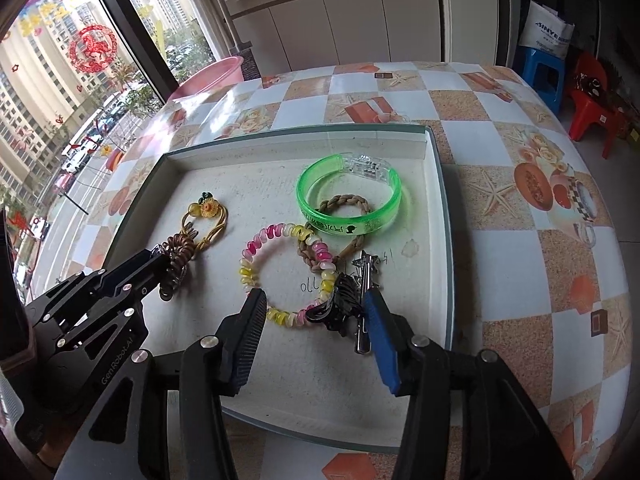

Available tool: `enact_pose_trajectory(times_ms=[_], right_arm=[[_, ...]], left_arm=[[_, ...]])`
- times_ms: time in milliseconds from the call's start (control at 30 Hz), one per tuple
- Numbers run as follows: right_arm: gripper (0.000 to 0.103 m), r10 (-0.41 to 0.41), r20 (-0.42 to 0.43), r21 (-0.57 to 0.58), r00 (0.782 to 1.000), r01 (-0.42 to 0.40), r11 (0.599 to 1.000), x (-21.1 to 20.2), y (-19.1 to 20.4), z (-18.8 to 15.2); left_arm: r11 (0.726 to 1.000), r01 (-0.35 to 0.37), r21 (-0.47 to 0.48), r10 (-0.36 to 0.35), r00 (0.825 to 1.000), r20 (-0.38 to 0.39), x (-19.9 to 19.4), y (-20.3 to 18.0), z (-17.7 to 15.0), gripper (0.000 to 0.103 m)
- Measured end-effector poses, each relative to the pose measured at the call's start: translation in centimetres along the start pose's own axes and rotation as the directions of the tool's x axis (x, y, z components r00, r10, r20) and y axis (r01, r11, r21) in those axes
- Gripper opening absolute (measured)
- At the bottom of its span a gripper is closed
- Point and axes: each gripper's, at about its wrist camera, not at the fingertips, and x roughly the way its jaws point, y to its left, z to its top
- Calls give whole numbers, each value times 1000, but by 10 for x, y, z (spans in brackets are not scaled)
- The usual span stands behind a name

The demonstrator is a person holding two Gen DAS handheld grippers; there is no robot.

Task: Organize jewelry
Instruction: 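Carry the charm with the left tool while the right tool carries the claw clip into the tray, then open the right tool over the tray while the left tool releases the charm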

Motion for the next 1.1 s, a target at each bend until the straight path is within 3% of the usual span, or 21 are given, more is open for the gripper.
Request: enact_pose_trajectory(times_ms=[167, 400, 433, 467, 500, 533, 567, 767, 800, 867, 967, 1033, 1100], right_arm=[[55, 28, 35, 18, 999, -29, 999, -16, -2, 2], [56, 23, 61, 38, 998, -26, 999, -32, -9, 3], [56, 21, 62, 40, 998, -23, 999, -33, -10, 4], [56, 19, 63, 44, 998, -22, 999, -34, -11, 4], [56, 16, 62, 46, 998, -19, 999, -35, -11, 4], [56, 10, 61, 47, 998, -13, 999, -36, -12, 4], [56, 4, 60, 46, 998, -7, 999, -37, -12, 3], [57, -22, 38, 54, 999, 20, 998, -35, -11, 0], [60, -27, 28, 51, 999, 26, 998, -34, -10, -1], [87, -39, 15, 47, 999, 39, 998, -33, -9, -4], [89, -23, 12, 64, 1000, 23, 998, -34, -10, -9], [103, -26, -1, 74, 1000, 26, 997, -33, -11, -12], [103, -36, 1, 76, 999, 36, 997, -35, -10, -17]], left_arm=[[999, 30, -33, -30, 1000, -3, -5, 4, 4, 30], [999, 12, -32, -12, 1000, 8, -11, 5, 8, 31], [999, 13, -35, -12, 1000, 8, -12, 5, 10, 36], [999, 11, -39, -11, 1000, 7, -13, 6, 11, 51], [999, -1, -49, 2, 1000, 16, -16, 7, 12, 97], [998, -21, -65, 24, 999, 48, -22, 9, 12, 103], [997, -26, -66, 31, 997, 74, -27, 10, 12, 103], [998, -22, -60, 25, 998, 56, -34, 13, 12, 103], [998, -21, -58, 24, 998, 51, -35, 13, 10, 103], [998, -22, -51, 24, 999, 44, -37, 14, 6, 103], [999, -19, -38, 21, 999, 35, -42, 14, -1, 103], [999, -9, -40, 10, 999, 31, -46, 14, -6, 103], [999, -1, -46, 3, 999, 32, -51, 15, -13, 103]])
